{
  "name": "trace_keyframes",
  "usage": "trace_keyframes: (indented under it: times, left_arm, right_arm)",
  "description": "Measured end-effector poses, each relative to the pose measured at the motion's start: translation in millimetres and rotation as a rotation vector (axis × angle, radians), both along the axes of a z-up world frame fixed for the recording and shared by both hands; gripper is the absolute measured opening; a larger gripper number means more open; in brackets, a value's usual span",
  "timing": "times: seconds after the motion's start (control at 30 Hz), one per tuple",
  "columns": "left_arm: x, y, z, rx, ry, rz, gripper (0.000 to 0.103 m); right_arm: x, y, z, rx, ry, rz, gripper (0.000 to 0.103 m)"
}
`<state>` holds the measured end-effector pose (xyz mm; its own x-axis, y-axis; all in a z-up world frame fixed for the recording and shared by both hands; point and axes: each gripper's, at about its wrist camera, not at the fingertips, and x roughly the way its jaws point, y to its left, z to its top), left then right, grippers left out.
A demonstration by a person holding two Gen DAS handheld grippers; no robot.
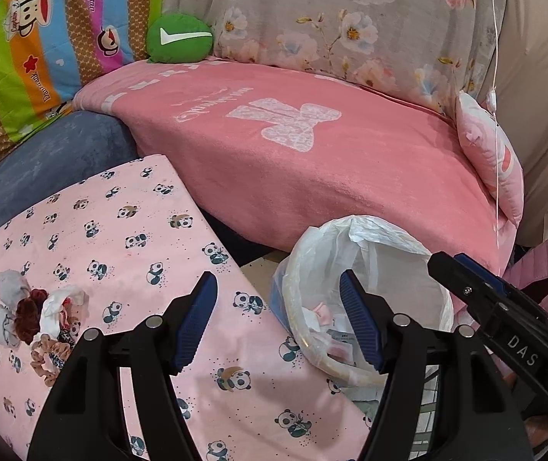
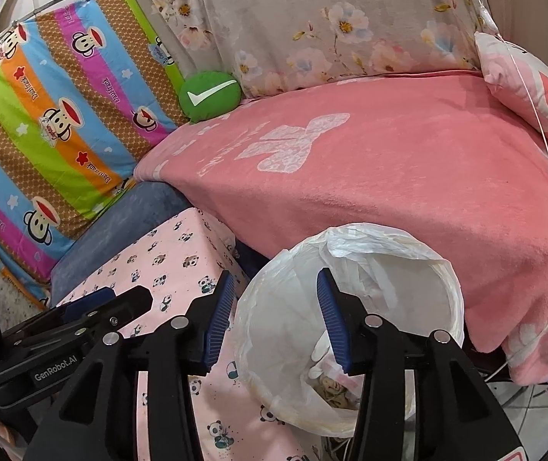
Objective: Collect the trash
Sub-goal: 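Open both grippers to drop the sock and packet into the bin, then move both open grippers back over the remaining table items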
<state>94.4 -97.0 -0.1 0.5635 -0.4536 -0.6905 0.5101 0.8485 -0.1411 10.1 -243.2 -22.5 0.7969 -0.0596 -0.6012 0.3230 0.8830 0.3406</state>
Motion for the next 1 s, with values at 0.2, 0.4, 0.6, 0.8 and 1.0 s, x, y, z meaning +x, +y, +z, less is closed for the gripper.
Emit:
trace_keyframes:
  times: [0.2,0.4,0.6,0.8,1.0]
  left_arm:
    - [5,27,-3,-0.014,0.016,0.044,0.063]
    - [6,54,-2,-0.014,0.007,0.090,0.063]
    - [7,86,-5,-0.002,0.012,0.148,0.063]
    - [8,118,-14,0.034,0.005,0.206,0.063]
    - [15,157,-30,0.059,0.027,0.270,0.065]
  right_arm:
    - [7,19,3,-0.018,0.005,0.027,0.049]
    - [11,47,6,-0.033,0.006,0.072,0.050]
    - [18,82,10,-0.040,0.008,0.126,0.050]
    - [22,116,10,-0.042,0.012,0.171,0.050]
    - [24,144,7,-0.035,0.017,0.198,0.050]
